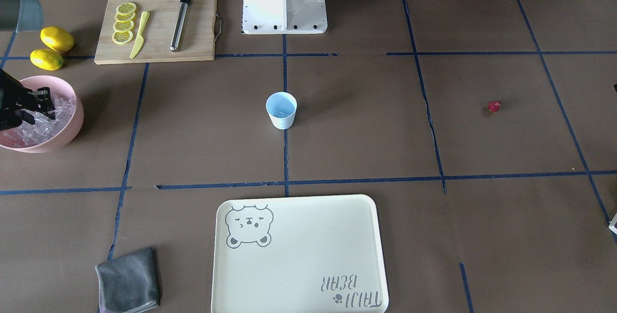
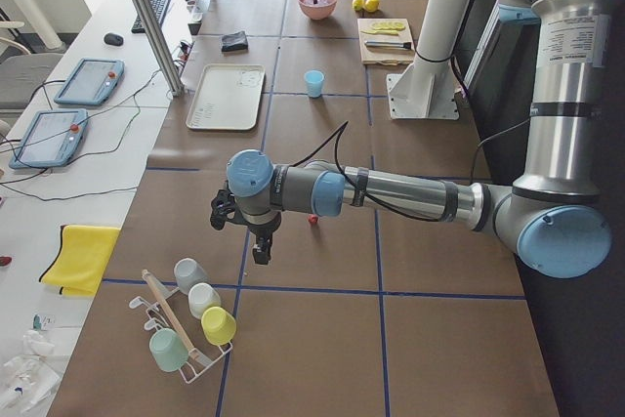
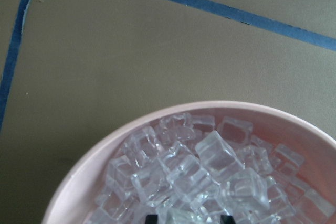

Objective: Put ice and strawberries in cup
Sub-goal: 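Lower the right gripper into the bowl and grasp a third ice cube, then carry the ice cube over the light-blue cup, then open the right gripper to release the ice cube into the cup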

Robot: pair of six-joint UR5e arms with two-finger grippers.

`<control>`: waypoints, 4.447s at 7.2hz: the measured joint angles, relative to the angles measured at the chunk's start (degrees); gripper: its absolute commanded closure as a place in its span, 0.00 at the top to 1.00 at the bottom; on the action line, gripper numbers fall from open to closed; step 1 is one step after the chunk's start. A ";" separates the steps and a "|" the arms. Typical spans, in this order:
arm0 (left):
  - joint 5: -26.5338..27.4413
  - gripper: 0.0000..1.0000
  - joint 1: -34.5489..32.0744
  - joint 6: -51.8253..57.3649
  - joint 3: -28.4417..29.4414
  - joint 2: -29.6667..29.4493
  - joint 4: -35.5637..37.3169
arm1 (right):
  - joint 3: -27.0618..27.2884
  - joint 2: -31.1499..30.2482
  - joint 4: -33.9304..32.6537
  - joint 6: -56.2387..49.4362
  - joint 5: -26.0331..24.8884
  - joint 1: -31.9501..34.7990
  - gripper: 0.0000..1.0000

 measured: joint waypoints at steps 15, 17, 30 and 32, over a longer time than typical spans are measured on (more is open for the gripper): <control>7.56 1.00 13.83 -19.14 -6.50 0.09 -0.09 | 17.57 21.80 -14.55 28.10 -1.34 -12.12 0.00; 8.26 1.00 16.67 -23.87 -7.98 0.19 -0.09 | 14.72 29.30 -14.61 37.42 -8.80 -20.39 0.00; 8.66 1.00 19.81 -28.65 -8.00 0.26 -2.64 | -7.82 46.86 -10.79 44.25 -20.22 -30.26 1.00; 8.66 1.00 20.12 -28.67 -7.94 0.26 -2.64 | -7.45 46.91 -10.92 44.42 -20.05 -30.24 1.00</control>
